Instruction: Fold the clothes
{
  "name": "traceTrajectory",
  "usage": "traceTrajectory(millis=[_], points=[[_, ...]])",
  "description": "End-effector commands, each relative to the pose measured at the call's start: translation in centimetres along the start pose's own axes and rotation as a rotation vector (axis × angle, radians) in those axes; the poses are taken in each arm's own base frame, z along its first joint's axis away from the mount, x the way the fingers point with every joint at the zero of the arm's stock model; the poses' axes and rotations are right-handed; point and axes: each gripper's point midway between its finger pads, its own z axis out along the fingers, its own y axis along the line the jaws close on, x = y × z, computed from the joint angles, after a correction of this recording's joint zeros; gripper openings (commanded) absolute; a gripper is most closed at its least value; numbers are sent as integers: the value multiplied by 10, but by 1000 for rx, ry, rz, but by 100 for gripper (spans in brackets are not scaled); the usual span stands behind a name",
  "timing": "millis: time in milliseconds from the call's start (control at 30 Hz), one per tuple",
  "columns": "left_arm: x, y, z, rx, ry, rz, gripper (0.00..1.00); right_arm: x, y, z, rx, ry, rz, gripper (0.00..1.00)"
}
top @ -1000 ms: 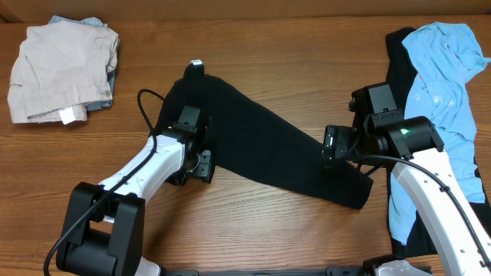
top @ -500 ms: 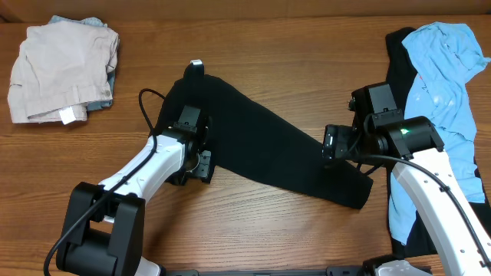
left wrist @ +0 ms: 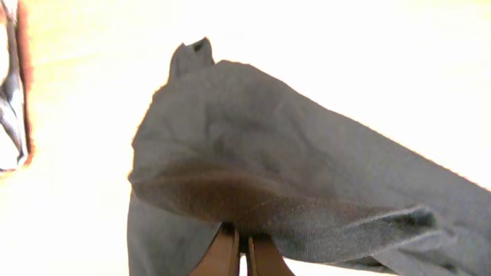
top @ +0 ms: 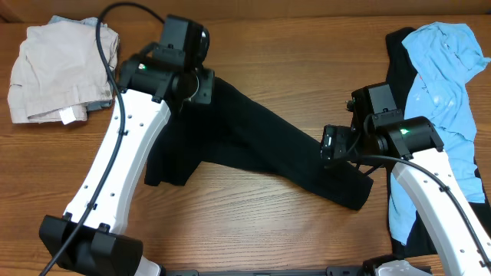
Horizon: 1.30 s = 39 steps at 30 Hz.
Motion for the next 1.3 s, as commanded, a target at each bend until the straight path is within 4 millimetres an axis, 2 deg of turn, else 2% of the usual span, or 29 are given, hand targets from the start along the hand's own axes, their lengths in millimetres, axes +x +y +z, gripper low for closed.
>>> traceTrajectory(millis=[0,267,367,467,600,700,733,800,833,900,933,1100,1167,1267], points=[[-10,0,-11,-10,-40,-11,4,-1,2,-1,-11,-5,-2,90],[-26,1,-13,-23,-108,-17,4,-1,2,-1,-11,-5,-2,84],[-40,4,-16,-39,-164,2,4,2,2,-1,-12,7,-1,82],[-60,6,-33,-53,-250,-11,4,9,0,-1,-4,36,1,82],[-98,6,-78,-43,-397,-31,4,16,7,-1,-27,60,-15,80],[-112,0,-102,-6,-462,-34,4,19,32,0,-63,41,-102,79],[-113,-1,-103,1,-464,-33,4,18,39,0,-74,30,-123,79],[-112,-7,-103,35,-460,-29,4,12,71,2,-125,-37,-215,79],[-112,-8,-103,42,-458,-28,4,6,89,6,-140,-81,-258,79],[-112,-11,-103,55,-456,-25,4,0,104,17,-131,-116,-294,79],[-111,-12,-103,61,-451,-25,4,2,111,34,-101,-100,-321,80],[-106,-11,-101,57,-432,-24,4,27,118,83,-26,29,-375,81],[-106,-11,-101,57,-431,-23,4,21,117,92,28,-9,-379,86],[-106,-11,-100,57,-430,-24,4,4,106,108,135,-73,-376,89]])
